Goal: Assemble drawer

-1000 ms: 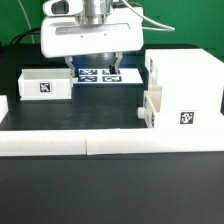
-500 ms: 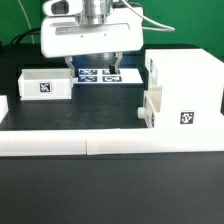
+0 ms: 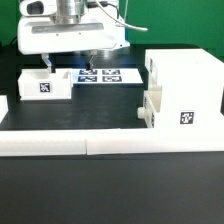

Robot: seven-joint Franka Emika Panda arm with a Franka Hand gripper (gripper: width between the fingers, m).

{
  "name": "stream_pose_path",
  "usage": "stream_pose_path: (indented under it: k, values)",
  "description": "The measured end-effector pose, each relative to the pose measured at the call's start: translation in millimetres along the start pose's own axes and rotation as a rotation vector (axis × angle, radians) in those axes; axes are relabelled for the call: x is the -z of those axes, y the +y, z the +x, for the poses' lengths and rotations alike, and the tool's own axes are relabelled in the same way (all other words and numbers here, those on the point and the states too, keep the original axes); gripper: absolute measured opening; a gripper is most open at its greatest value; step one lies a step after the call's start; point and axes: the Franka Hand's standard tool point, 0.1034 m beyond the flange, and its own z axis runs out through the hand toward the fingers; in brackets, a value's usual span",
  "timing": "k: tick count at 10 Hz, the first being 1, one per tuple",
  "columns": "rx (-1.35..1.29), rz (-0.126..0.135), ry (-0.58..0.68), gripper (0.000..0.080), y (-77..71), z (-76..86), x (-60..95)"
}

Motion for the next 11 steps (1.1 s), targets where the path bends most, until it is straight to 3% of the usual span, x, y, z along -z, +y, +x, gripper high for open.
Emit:
stream_pose_path:
  k: [3,7,11]
  values:
    - [-0.001,-0.01,0.009,0.0649,6.5,4.6,-5.3]
    - [0.003,-0.021,0.01,0.0649,5.3,-3.2,-28.0]
    - [0.012,-0.024,0.012,0.0649,-0.8,-8.1,-31.0]
